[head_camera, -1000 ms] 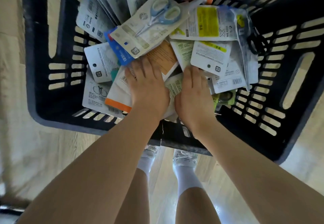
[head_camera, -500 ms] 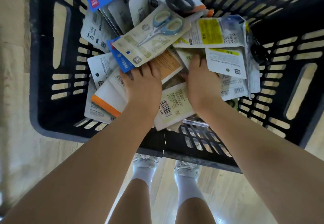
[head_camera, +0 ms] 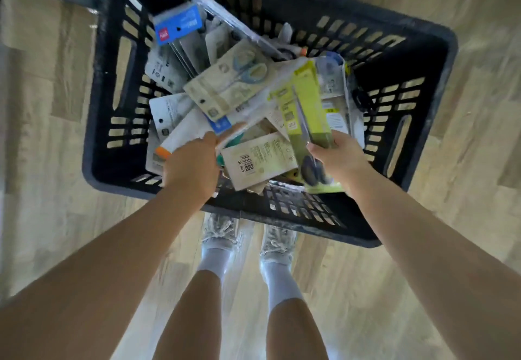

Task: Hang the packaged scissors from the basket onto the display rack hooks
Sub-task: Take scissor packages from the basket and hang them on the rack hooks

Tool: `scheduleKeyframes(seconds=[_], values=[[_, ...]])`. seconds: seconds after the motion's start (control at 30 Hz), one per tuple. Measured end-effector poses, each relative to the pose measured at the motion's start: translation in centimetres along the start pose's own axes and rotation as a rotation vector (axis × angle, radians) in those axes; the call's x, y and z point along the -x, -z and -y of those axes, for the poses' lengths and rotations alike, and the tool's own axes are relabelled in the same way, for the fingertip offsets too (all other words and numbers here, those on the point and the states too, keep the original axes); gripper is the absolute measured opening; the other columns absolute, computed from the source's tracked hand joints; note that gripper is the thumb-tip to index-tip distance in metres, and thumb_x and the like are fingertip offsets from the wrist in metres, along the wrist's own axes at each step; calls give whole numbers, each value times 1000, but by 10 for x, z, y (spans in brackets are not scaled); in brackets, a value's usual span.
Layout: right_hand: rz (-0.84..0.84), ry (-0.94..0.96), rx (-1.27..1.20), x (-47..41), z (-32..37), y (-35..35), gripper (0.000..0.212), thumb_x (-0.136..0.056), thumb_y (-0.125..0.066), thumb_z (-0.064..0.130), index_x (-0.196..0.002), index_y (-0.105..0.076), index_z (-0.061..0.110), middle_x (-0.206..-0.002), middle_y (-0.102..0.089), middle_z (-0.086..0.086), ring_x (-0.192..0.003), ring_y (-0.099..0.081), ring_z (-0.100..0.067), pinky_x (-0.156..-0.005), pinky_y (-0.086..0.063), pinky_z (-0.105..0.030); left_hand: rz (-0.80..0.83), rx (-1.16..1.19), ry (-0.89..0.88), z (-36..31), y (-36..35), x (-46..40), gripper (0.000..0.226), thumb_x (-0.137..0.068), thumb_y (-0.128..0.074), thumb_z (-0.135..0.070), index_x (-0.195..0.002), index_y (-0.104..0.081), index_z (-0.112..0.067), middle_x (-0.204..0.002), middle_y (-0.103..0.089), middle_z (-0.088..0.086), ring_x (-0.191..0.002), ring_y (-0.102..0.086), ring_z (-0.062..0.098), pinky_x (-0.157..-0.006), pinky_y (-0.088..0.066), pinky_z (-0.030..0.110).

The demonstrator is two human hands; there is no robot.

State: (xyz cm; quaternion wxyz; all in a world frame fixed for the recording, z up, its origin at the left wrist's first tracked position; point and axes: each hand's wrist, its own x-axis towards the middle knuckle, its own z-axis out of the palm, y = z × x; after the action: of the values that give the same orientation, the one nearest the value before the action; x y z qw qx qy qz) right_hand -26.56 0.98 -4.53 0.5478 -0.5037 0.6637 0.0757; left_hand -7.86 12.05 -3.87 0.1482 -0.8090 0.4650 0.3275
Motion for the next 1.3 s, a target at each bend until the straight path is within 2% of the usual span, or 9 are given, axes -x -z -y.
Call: scheduleKeyframes(seconds=[0.1, 0.2, 0.33, 0.43, 0.63, 0.87, 0.97, 1.17, 1.3], values=[[121, -148, -322, 19, 1, 12, 2, -90, -63, 13, -88, -64, 13, -87, -67, -3, -90, -60, -21, -80, -49, -34, -17, 413, 1, 13, 13, 15, 24, -99, -43, -20, -117, -54, -8, -96, -65, 17, -84, -61, 32, -66, -45, 38], [192, -185, -465, 33, -1, 20, 17, -89, -64, 19, -106, -66, 17, -105, -71, 0, -106, -62, -20, -99, -44, -39, 31, 808, 74, 14, 30, 26, 10, -96, -53, -19, -101, -60, -14, -72, -62, 2, -55, -58, 4, -50, -47, 22], [239, -187, -558, 45, 1, 26, 27, -87, -65, 21, -114, -64, 18, -111, -70, -1, -111, -61, -23, -105, -39, -48, 238, 1381, 323, 11, 48, 32, 23, -89, -61, -17, -112, -62, -15, -100, -71, 4, -94, -67, 22, -85, -52, 39], [291, -156, -592, 53, 3, 28, 34, -85, -65, 20, -119, -61, 16, -113, -69, -1, -112, -61, -23, -106, -39, -47, 391, 1620, 350, 5, 56, 37, 32, -86, -58, -14, -118, -59, -12, -108, -69, 13, -98, -67, 27, -81, -55, 42], [258, -141, -586, 70, 10, 27, 26, -84, -63, 30, -105, -67, 16, -106, -72, -2, -110, -62, -26, -106, -39, -47, 536, 1656, 309, 9, 51, 49, 47, -72, -60, -17, -119, -59, -8, -114, -66, 18, -106, -63, 32, -87, -52, 45], [223, -113, -576, 88, 23, 18, 58, -58, -73, 55, -105, -69, 20, -107, -71, 5, -112, -61, -20, -108, -37, -46, 538, 1612, 268, 23, 50, 67, 49, -75, -61, -15, -123, -56, -8, -113, -67, 16, -106, -64, 32, -90, -50, 47], [205, -47, -520, 101, 32, 22, 78, -45, -78, 68, -107, -68, 22, -107, -71, 7, -113, -60, -20, -107, -36, -50, 487, 1649, 264, 22, 61, 82, 43, -74, -61, -14, -118, -59, -12, -112, -68, 15, -106, -64, 32, -91, -49, 46], [197, 55, -462, 136, 73, 37, 70, -43, -78, 68, -99, -71, 28, -104, -72, 6, -110, -61, -23, -106, -37, -51, 318, 1752, 267, 19, 107, 119, 47, -76, -62, -13, -123, -57, -10, -115, -66, 19, -109, -61, 37, -96, -46, 51], [206, 141, -341, 170, 123, 41, 75, -44, -75, 75, -100, -70, 26, -107, -70, 6, -110, -61, -22, -104, -39, -49, 110, 1862, 256, 27, 150, 152, 25, -89, -55, -4, -113, -60, -6, -94, -71, 14, -82, -69, 26, -68, -58, 36]])
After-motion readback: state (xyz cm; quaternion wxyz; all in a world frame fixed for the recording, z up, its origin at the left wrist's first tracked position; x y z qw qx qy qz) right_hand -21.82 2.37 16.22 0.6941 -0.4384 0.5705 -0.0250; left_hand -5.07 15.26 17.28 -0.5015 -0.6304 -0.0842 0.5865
